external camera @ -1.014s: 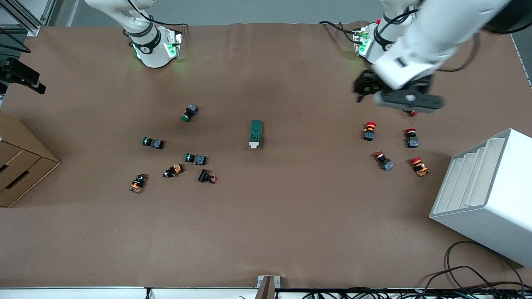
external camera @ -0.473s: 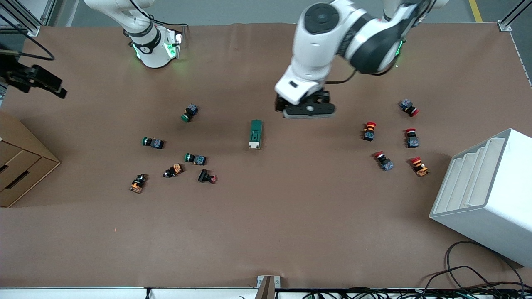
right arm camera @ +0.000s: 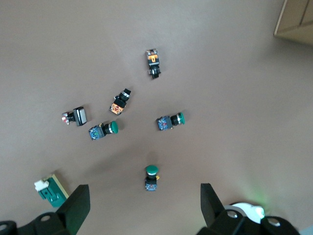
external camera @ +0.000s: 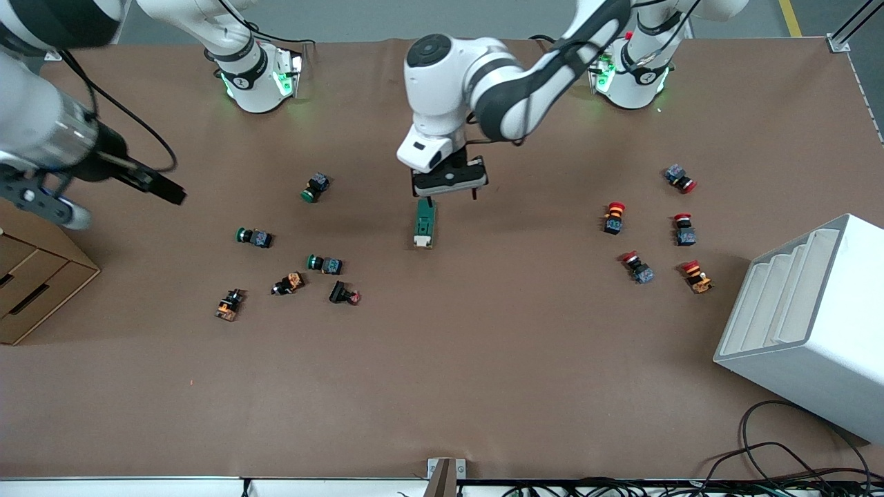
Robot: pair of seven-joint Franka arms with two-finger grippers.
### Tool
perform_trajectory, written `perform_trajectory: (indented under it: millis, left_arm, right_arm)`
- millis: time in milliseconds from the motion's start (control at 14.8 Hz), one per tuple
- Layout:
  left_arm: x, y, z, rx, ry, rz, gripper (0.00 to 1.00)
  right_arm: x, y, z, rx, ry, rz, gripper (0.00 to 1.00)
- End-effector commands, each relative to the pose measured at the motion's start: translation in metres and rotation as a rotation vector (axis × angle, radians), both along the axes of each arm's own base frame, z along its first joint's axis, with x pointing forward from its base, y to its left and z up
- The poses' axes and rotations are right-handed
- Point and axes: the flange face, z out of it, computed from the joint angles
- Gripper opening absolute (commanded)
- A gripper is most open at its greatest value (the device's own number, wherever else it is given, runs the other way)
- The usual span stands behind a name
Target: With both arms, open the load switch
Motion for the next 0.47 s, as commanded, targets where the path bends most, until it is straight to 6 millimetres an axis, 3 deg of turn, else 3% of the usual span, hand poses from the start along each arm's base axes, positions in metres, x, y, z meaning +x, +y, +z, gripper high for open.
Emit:
perform_trajectory:
  millis: [0, 271, 406]
  left_arm:
    - [-0.030, -0.031, -0.044, -0.004, -0.085, 0.017, 0.99]
    - [-0.088, -0.049, -0.088, 0.024, -0.202, -0.028, 0.99]
    - [-0.110, -0.048, -0.115, 0.021, -0.277, -0.023, 0.99]
  right_arm:
    - [0.014, 0.024, -0.035, -0.031, 0.051, -0.107, 1.00]
    - [0.031, 0.068, -0.085, 0.002, 0.125, -0.298, 1.00]
    - [0.031, 0.095, -0.116, -0.040, 0.162, -0.339, 1.00]
